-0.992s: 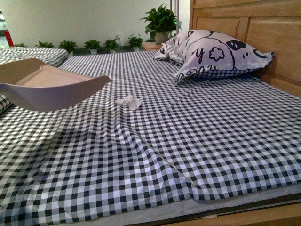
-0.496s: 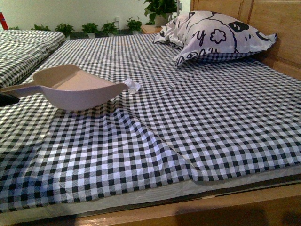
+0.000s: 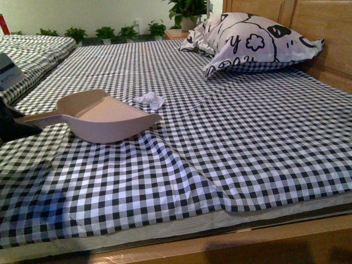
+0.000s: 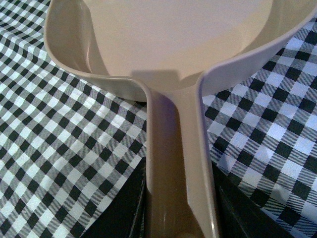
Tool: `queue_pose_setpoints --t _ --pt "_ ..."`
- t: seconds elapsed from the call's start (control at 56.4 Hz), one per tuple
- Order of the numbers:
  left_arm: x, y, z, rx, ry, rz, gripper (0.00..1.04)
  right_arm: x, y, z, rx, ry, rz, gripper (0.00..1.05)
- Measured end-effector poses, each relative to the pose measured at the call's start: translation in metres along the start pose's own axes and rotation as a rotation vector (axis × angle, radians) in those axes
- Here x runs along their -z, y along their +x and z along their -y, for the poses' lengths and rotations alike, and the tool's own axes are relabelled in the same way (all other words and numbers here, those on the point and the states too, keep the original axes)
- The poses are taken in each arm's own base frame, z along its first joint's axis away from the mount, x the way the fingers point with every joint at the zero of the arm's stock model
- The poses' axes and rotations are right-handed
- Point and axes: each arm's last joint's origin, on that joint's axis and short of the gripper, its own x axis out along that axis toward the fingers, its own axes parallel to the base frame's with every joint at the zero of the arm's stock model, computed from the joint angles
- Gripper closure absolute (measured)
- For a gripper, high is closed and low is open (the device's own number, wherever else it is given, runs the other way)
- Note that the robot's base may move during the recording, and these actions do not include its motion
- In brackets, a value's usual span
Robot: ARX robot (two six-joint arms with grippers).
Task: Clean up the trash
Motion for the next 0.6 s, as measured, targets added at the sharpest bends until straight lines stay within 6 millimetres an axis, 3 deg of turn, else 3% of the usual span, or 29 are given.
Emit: queue_pose_setpoints --t 0.602 --pt "0.0038 0.0033 0.0037 0.035 0.012 -0.036 0.77 0.0000 0.0000 0.0000 0.000 0.000 0.000 0.84"
